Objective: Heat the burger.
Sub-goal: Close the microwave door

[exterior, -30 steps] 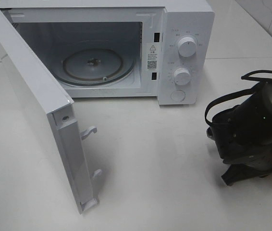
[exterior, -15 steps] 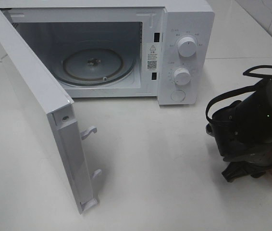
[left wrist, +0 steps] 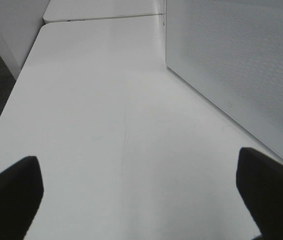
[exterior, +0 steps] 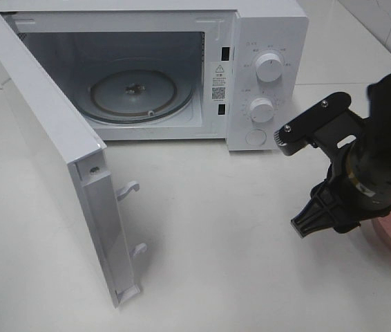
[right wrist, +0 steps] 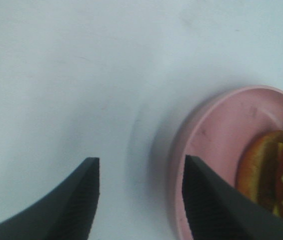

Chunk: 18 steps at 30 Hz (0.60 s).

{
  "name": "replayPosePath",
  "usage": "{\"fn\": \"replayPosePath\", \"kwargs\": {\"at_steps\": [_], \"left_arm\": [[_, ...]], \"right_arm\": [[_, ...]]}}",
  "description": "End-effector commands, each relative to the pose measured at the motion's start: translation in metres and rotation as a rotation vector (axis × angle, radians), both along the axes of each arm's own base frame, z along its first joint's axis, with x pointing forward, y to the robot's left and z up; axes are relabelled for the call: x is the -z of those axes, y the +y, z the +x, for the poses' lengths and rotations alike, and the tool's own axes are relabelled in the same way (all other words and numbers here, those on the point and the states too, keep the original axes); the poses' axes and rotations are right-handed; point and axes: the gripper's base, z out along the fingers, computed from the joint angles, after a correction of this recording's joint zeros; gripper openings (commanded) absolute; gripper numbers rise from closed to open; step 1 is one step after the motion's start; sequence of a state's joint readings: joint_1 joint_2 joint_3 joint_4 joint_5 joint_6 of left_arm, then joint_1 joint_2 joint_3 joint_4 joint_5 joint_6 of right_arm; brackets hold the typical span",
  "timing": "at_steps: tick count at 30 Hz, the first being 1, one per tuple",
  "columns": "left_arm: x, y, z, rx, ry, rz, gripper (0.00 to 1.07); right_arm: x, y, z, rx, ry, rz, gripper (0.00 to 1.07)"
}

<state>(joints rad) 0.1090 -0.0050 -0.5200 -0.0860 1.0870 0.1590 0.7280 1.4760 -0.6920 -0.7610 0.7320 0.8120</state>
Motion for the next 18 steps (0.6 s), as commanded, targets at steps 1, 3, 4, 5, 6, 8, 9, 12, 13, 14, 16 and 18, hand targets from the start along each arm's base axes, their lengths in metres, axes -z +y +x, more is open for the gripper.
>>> {"fn": "replayPosePath", "kwargs": {"at_steps": [1,3,4,5,6,8,9,12,13,14,16,18], "left_arm": [[0.0,0.0,-0.002,-0.006,-0.029,0.0,0.98],[0.0,0.0,-0.002,-0.006,-0.029,0.0,0.98],[0.0,0.0,-0.002,-0.006,-0.029,0.0,0.98],[0.0,0.0,-0.002,-0.006,-0.029,0.0,0.98],[0.0,0.0,-0.002,-0.006,-0.029,0.0,0.98],[0.0,0.0,-0.002,-0.006,-0.029,0.0,0.98],[0.0,0.0,-0.002,-0.006,-0.029,0.0,0.98],[0.0,0.0,-0.002,-0.006,-0.029,0.0,0.98],[0.0,0.0,-0.002,-0.006,-0.029,0.0,0.98],[0.0,0.0,-0.002,-0.006,-0.029,0.0,0.98],[0.0,0.0,-0.002,-0.006,-0.029,0.0,0.98],[0.0,0.0,-0.002,-0.006,-0.029,0.0,0.98]], "right_arm": [[-0.014,0.005,-0.011,-0.072,0.041,0.107,0.57],[-0.031,0.005,-0.024,-0.151,0.071,0.206,0.63],[-0.031,0.005,-0.024,-0.151,0.071,0.206,0.63],[-0.043,0.004,-0.034,-0.184,0.076,0.27,0.68],[-0.049,0.003,-0.038,-0.202,0.075,0.294,0.71],[-0.058,0.0,-0.045,-0.227,0.068,0.335,0.76],[-0.063,-0.002,-0.049,-0.234,0.06,0.357,0.78],[-0.071,-0.005,-0.056,-0.24,0.049,0.393,0.8],[-0.075,-0.008,-0.06,-0.241,0.046,0.413,0.79],[-0.083,-0.014,-0.069,-0.242,0.042,0.44,0.79],[-0.089,-0.019,-0.078,-0.251,0.046,0.449,0.78],[-0.093,-0.023,-0.082,-0.256,0.042,0.451,0.78]]}}
